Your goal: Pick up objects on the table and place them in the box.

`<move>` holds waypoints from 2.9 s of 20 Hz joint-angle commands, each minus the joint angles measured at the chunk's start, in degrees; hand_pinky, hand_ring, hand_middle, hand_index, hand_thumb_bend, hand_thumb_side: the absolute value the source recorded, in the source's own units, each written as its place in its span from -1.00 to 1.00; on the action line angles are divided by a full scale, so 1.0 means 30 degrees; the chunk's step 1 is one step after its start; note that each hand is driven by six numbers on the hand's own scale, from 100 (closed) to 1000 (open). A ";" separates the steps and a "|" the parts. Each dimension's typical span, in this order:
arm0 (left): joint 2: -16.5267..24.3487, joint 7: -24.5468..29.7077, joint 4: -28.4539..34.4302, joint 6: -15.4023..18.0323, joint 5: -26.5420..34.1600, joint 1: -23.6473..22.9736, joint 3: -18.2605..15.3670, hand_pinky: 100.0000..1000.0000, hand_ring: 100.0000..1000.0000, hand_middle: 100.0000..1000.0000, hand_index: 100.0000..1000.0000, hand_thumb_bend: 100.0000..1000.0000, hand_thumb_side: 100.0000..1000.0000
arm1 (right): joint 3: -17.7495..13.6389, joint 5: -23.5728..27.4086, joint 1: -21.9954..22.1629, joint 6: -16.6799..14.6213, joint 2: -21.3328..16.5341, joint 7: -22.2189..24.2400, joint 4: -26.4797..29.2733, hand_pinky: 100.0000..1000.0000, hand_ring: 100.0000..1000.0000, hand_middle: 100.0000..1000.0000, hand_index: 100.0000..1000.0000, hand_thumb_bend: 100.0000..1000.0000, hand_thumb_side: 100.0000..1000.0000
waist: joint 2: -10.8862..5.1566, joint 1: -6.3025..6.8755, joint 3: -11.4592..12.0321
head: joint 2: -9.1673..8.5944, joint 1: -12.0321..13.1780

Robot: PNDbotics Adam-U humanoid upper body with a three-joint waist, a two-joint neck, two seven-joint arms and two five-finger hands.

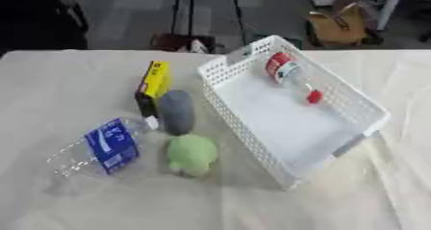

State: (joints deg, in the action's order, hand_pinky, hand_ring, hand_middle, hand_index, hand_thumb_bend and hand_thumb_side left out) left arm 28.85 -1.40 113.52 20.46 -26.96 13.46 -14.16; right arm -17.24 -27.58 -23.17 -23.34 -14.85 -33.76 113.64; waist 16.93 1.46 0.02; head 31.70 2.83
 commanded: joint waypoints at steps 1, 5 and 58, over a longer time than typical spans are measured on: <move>0.2158 0.2999 0.0359 -0.0897 -0.1630 -0.0135 0.0616 0.64 0.76 0.82 0.99 -1.00 -0.11 | 0.0033 0.0037 -0.0126 -0.0015 -0.0551 0.0112 0.0317 0.32 0.25 0.07 0.52 -1.00 0.79 | -0.0466 0.0023 -0.0016 | 0.0084 0.0072; 0.3194 0.6489 0.0359 -0.1186 -0.2328 -0.0017 0.1137 0.74 0.87 0.91 1.00 -1.00 -0.07 | 0.0060 0.0083 -0.0096 -0.0007 -0.0541 0.0162 0.0317 0.32 0.24 0.07 0.52 -1.00 0.79 | -0.0517 0.0051 -0.0031 | 0.0065 0.0136; 0.8150 1.2093 -0.6851 -0.6306 -0.1757 0.3081 0.7676 0.88 1.00 1.00 1.00 0.09 0.78 | 0.0394 0.0698 0.0134 -0.0094 -0.0329 0.0689 0.0317 0.30 0.15 0.00 0.48 -1.00 0.73 | -0.0671 0.0409 -0.0067 | 0.0214 0.0550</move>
State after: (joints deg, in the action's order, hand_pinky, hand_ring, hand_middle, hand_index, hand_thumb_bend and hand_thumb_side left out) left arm 52.65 34.74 93.64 1.58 -32.01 21.96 9.17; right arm -16.15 -25.66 -22.46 -23.62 -14.85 -31.78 113.64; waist 16.23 2.63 -0.22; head 32.20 4.26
